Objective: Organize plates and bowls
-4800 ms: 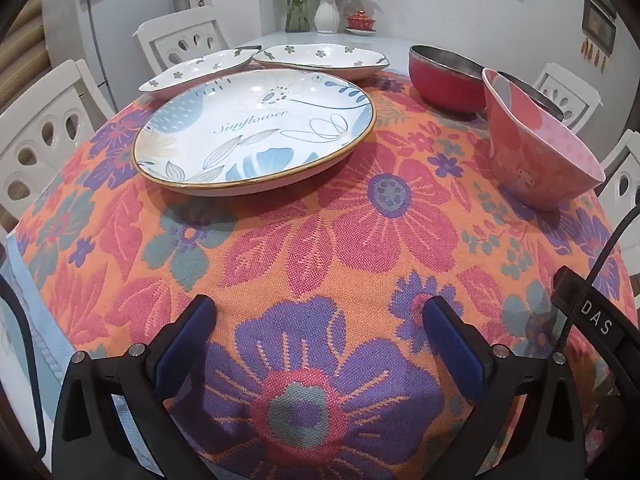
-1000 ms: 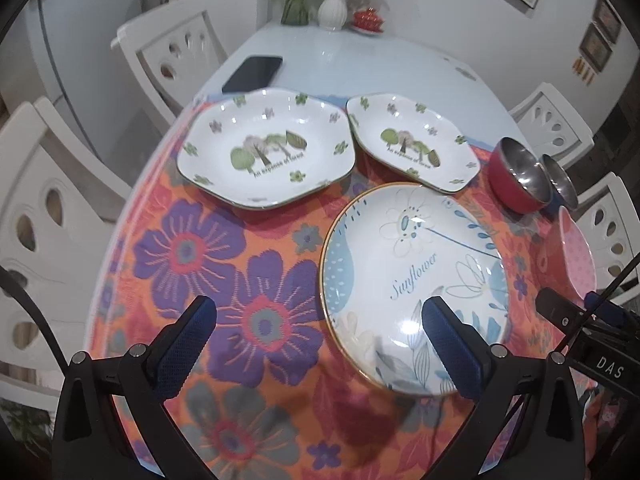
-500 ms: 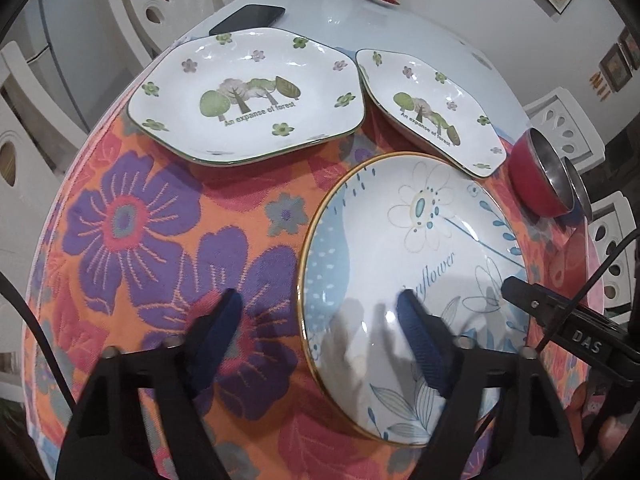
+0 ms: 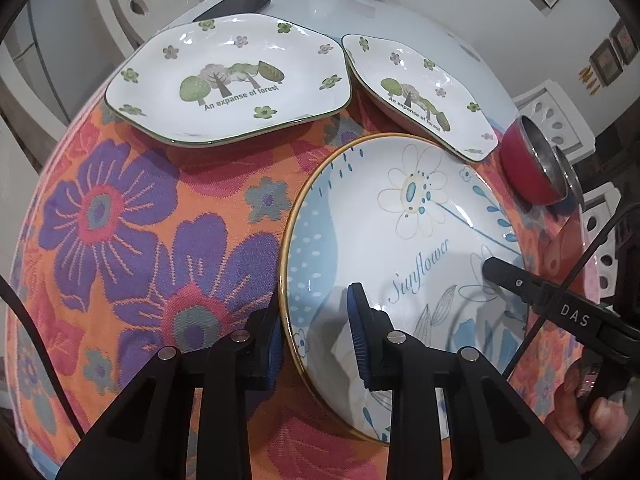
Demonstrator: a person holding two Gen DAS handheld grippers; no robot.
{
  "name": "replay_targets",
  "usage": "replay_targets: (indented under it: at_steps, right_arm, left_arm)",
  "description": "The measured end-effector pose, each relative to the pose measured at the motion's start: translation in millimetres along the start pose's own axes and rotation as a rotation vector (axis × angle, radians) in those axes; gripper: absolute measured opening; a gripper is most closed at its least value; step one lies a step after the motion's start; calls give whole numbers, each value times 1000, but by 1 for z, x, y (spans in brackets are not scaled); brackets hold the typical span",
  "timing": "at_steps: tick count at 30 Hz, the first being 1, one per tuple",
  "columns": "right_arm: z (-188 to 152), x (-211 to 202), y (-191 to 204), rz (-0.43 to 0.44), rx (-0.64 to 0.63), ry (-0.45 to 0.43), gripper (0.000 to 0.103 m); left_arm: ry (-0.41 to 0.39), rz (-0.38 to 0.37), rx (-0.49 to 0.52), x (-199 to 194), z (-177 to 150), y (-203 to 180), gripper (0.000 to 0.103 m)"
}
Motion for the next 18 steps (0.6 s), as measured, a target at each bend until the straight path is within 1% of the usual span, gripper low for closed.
replay_targets:
  at_steps: [2,4,8,10,14,18]
  right_arm:
    - [0,1,0,16,-2,6,28]
    - [1,1,1,28,-13,13,28]
    - [-3,-4,4,41,-66,16,29]
    - [-7,-9,8,41,-79,7,29]
    - [-20,-17,17,32,-102,-4,29]
    - [-40,-24,32,60,-126,7,29]
  left_arm:
    - [-4,-24,-12,0,0,0,26]
    - [-6,-52,-1,0,0,-2,27]
    - [-27,-64,-3,-7,-1,-1,27]
    - [-47,-60,3,-14,-3,0,27]
    - [-62,-29,26,-28,-10,6,27]
    - [-80,-21,28,-48,-19,21,27]
Point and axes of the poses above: each gripper's, at about its wrist camera, not at the fingertips, and x roughly the way its jaws point, y to its left, z to its top, the point moved 9 cm from there along x, roughly the way its jaws point, and after that the axes turned 12 degrees about x, right-handed, at the moved point
